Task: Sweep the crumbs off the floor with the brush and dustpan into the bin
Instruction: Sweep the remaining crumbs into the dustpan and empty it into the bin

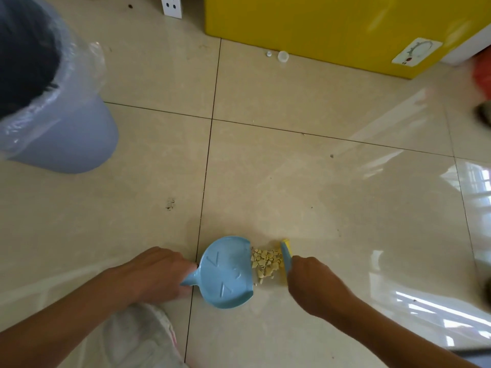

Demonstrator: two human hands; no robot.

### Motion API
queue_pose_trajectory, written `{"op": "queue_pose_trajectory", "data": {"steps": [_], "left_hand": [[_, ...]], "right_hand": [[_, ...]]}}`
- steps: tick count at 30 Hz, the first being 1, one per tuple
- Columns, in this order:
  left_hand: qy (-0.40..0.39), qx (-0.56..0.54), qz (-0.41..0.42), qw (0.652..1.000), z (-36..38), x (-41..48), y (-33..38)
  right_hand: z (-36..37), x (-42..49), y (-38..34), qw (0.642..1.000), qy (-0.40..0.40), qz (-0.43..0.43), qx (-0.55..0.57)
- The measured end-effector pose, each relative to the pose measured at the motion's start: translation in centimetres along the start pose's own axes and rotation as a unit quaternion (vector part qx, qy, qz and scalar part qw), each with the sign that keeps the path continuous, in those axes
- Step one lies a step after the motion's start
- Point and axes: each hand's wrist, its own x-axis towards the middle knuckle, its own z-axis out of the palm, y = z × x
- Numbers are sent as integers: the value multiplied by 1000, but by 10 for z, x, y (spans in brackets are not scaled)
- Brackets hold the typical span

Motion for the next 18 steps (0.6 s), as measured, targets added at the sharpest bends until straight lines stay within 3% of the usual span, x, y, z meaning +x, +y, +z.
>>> {"op": "queue_pose_trajectory", "data": {"steps": [7, 12, 14, 18], "left_hand": [[-8, -11, 10, 1000, -5, 4, 2], [10, -23, 10, 1000, -3, 3, -7], [22, -19, 0, 1000, -1, 0, -11], [-1, -36, -29, 999, -6, -7, -18]], "right_hand": [[-16, -11, -36, 990, -8, -139, 21], [-40, -15, -9, 994, 17, -74, 77], [-44, -8, 3, 997, 32, -58, 46], [-42, 8, -5, 988, 138, -66, -31]]}}
